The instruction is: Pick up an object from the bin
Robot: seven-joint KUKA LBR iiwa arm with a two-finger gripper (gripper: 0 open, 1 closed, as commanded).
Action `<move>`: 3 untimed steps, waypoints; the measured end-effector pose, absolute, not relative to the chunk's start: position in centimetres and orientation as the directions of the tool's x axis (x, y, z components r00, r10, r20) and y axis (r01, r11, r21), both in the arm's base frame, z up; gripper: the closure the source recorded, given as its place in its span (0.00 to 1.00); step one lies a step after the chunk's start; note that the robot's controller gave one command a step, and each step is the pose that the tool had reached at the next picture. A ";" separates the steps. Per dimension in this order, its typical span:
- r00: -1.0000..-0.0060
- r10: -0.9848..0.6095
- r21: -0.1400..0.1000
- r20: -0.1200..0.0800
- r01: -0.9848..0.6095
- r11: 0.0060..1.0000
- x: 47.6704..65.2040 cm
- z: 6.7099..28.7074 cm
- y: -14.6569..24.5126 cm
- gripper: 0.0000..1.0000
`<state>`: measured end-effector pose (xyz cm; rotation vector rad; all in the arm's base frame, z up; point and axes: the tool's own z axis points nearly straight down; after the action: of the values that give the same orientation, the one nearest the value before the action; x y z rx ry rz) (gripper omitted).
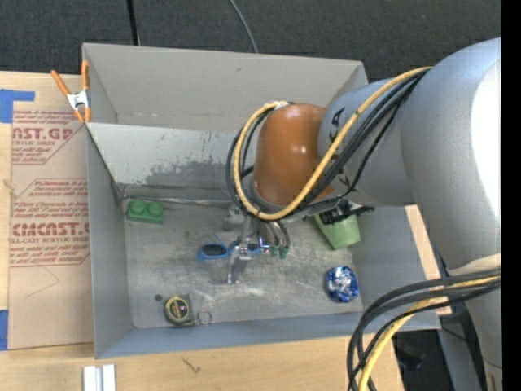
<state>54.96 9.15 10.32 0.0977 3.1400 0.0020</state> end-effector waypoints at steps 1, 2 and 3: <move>-0.983 0.185 0.003 -0.008 0.185 0.983 55.3 7.3 9.8 0.00; -0.983 0.185 0.002 -0.004 0.185 0.983 55.4 7.5 9.8 0.00; -0.983 0.184 0.004 -0.009 0.184 0.983 55.6 7.8 9.9 1.00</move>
Offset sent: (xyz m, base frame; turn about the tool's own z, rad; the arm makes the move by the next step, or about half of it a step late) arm 0.0005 0.0057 -0.0332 0.1233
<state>55.64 9.86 7.77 0.2900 3.1191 0.0056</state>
